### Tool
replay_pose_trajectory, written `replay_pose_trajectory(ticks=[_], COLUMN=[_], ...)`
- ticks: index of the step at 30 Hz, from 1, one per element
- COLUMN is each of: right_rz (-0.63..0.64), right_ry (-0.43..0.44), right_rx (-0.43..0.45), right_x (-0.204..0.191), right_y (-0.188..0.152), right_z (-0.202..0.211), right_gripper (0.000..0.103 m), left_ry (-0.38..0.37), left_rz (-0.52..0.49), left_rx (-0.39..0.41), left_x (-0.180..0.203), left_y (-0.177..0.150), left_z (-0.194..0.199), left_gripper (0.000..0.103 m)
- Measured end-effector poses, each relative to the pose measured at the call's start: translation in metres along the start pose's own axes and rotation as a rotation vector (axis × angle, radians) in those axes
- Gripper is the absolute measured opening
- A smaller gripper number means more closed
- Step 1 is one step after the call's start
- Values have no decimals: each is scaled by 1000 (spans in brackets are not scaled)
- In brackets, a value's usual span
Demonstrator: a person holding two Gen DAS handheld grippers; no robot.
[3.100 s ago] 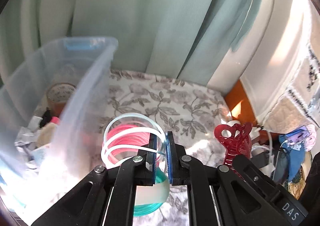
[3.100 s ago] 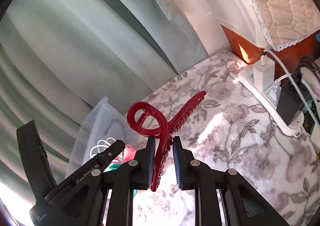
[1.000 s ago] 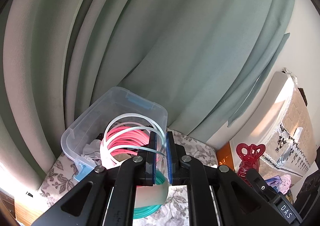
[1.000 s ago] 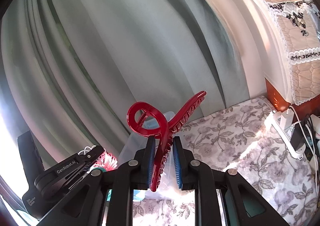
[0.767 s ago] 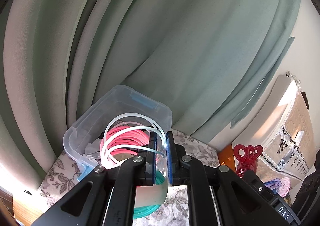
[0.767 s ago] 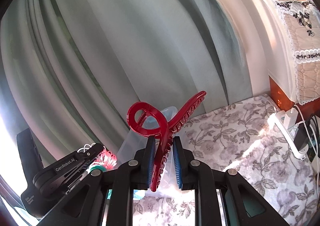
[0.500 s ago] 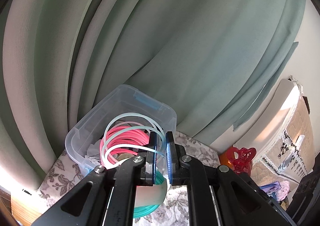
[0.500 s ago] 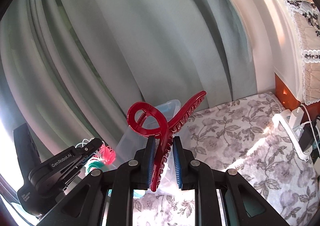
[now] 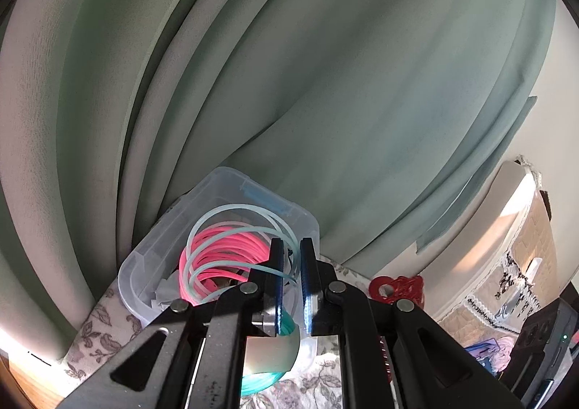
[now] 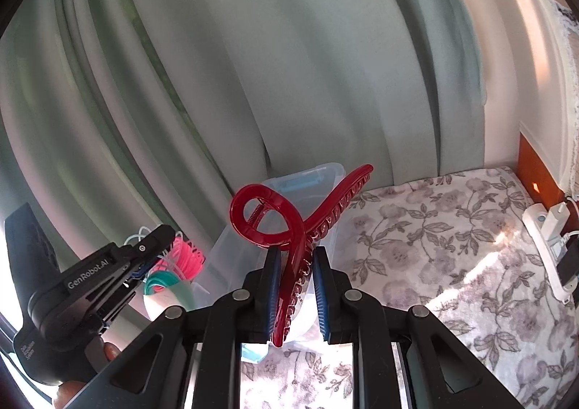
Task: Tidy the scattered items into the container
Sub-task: 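Lift the hair ties and red claw clip and carry both over the clear box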
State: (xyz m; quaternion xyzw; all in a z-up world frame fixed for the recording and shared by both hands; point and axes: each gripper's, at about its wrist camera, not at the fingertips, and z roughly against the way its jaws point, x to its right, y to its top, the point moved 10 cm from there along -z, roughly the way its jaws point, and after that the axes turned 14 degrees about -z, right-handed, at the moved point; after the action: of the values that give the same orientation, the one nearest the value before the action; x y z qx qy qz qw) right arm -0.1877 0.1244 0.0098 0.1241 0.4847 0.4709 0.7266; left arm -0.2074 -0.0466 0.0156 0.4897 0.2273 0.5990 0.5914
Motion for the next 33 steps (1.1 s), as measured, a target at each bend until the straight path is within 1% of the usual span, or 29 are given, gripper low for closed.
replay_pose_trajectory(ticks=[18, 26, 33], right_rz=[39, 48, 49], right_ry=[-14, -21, -25], right_rx=[-96, -139, -151], right_x=[-6, -4, -1], right_y=[-19, -28, -29], right_z=[-53, -71, -77], right_gripper=[20, 22, 22], left_ry=[-53, -38, -24], left_rz=[14, 35, 56], left_rx=[66, 17, -33], left_x=[-15, -26, -32], left_y=[1, -9, -18], left_z=[-20, -35, -49], left_gripper=[9, 9, 10])
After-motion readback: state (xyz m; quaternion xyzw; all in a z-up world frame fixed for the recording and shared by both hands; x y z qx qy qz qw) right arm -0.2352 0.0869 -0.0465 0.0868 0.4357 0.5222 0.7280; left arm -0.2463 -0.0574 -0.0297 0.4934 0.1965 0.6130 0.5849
